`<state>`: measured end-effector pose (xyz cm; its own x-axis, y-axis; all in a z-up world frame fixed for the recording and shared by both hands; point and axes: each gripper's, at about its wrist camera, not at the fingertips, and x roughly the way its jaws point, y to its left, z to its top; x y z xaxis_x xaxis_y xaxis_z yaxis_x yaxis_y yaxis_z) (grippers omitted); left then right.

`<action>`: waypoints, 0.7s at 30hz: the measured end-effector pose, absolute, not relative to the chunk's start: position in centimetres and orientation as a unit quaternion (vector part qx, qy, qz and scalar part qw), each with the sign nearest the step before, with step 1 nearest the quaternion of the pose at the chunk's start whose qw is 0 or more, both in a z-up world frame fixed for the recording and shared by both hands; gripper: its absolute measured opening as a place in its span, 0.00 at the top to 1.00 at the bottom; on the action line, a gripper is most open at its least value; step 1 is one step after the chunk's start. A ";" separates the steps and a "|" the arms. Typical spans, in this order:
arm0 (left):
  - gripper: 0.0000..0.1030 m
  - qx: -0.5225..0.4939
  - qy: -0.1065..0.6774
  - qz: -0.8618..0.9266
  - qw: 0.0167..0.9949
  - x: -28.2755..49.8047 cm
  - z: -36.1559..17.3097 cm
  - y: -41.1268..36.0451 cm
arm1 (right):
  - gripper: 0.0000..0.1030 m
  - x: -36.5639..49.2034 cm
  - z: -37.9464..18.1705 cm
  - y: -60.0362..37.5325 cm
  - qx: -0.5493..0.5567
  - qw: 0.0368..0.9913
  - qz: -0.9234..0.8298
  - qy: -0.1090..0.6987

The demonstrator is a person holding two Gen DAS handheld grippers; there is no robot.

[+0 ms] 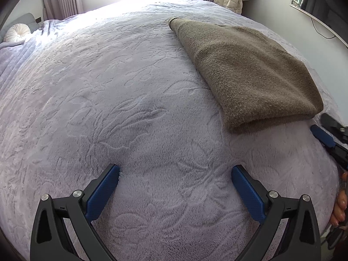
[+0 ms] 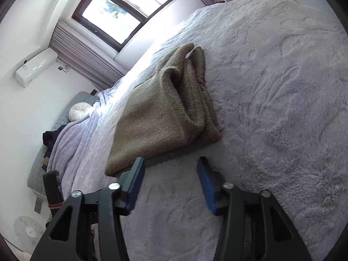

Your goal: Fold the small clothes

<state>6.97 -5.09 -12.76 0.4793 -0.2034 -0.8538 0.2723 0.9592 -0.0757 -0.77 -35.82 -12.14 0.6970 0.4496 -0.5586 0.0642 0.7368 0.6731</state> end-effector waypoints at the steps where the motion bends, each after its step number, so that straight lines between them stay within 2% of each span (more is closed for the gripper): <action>1: 0.00 0.035 0.491 -0.138 0.859 7.0 -12.8 -5.1 | 0.30 -0.9 -11.7 -35.6 0.339 0.854 0.118 0.377; 3: 0.00 0.038 0.491 -0.137 0.859 7.0 -12.9 -5.2 | 0.27 -1.1 -11.0 -35.3 0.330 0.851 0.124 0.389; 12: 0.00 0.047 0.488 -0.133 0.861 7.0 -13.2 -5.5 | 0.27 -2.1 -10.8 -37.5 0.380 0.826 0.117 0.398; 21: 0.00 0.045 0.500 -0.135 0.855 7.4 -12.8 -5.7 | 0.27 -1.1 -10.0 -37.9 0.371 0.824 0.122 0.410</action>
